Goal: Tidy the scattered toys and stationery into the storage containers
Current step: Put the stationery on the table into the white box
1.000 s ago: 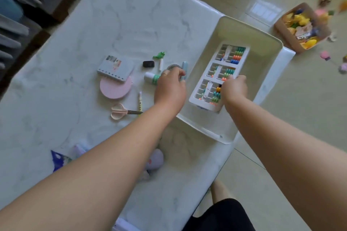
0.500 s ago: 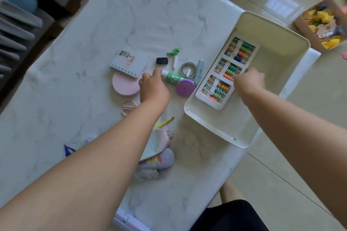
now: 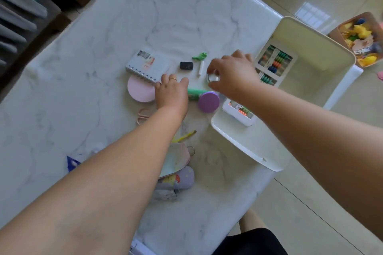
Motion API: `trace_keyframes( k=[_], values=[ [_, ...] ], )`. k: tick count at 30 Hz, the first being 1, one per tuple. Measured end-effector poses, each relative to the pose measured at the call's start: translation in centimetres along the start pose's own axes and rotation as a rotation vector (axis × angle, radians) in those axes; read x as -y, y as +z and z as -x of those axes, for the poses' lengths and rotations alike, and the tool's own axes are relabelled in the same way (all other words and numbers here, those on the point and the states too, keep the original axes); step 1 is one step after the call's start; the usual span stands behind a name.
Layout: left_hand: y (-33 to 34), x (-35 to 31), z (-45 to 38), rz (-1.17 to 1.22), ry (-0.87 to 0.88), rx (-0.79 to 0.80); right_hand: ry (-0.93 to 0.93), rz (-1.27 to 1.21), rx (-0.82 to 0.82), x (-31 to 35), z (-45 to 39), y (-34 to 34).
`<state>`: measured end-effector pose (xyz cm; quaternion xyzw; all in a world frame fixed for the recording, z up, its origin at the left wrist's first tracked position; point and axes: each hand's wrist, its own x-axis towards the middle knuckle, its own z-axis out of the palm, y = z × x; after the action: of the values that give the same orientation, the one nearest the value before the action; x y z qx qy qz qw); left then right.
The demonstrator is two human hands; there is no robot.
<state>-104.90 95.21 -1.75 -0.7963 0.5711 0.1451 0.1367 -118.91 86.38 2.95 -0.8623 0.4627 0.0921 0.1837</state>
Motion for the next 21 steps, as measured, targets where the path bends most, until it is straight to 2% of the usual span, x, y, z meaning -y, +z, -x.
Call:
trace_keyframes(
  k=[1,3,13,21],
  values=[
    [0.1,0.5,0.1,-0.008,-0.010,0.004,-0.004,0.071,0.096,0.6,-0.5,0.4],
    [0.1,1.8,0.4,-0.007,-0.055,0.003,0.009,0.167,0.179,1.8,-1.3,1.5],
    [-1.6,7.3,3.1,0.344,-0.342,-0.040,0.294,0.057,0.220,3.5,-2.9,3.2],
    [-0.9,7.8,4.7,0.418,-0.398,0.005,0.231,0.175,0.236,4.8,-3.7,3.3]
  ],
)
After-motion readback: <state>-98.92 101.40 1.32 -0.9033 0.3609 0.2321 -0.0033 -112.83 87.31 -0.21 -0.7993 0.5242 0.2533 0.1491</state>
